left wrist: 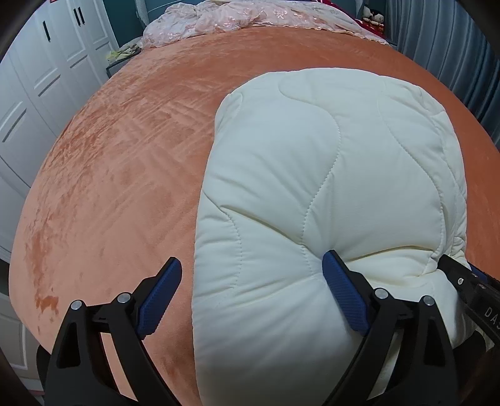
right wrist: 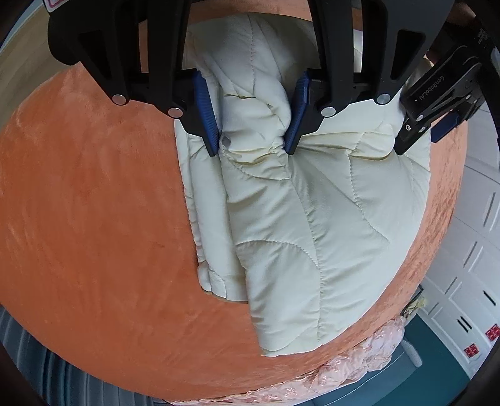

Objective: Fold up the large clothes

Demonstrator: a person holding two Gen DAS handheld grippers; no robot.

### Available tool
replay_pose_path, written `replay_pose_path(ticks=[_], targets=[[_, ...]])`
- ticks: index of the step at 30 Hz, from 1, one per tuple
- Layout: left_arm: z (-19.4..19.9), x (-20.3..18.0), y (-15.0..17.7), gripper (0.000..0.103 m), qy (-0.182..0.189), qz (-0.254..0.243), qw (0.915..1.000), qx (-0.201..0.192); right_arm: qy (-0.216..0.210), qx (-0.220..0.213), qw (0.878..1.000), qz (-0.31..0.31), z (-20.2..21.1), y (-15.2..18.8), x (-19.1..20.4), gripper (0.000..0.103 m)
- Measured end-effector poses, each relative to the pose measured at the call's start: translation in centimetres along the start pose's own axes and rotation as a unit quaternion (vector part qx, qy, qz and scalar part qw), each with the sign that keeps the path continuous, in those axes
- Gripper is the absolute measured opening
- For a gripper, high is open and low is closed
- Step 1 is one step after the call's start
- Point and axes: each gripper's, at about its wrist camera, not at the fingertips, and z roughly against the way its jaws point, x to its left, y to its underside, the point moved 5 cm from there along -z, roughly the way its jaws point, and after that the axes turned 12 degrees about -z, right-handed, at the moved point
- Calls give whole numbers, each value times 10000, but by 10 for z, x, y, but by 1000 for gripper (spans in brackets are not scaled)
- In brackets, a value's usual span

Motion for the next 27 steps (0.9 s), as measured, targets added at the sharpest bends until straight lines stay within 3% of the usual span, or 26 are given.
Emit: replay_pose_path(ticks=[6,10,11,15,18,23,27], targets=[[18,24,4,88,617,658,9959,24,-89,59,9999,69,10,2,-2,42],[17,51,2,88,829,1092,9904,175,-18,22,10000,18,26,-10,-9,67],[13,55,1,88,916,1166,9887,244,-89,9,10000,-32,28,-13,-11,68],[-6,59,3,90,1565,1671,9722,495,-321,215,9986,-360,17,-16,-14,70],[-16,49,2,93,1955,1807,9619,624,-424,359,9967,-595,3,-13,-19,83],[-22,29,-8,97,1961,1469,9679,565,-1213,863,9788,-1406,-22,-7,-36,88],[-25,17,-14,98,1693,1243,9762,536,-1363,848,9771,-1395,-26,-5,-37,91]])
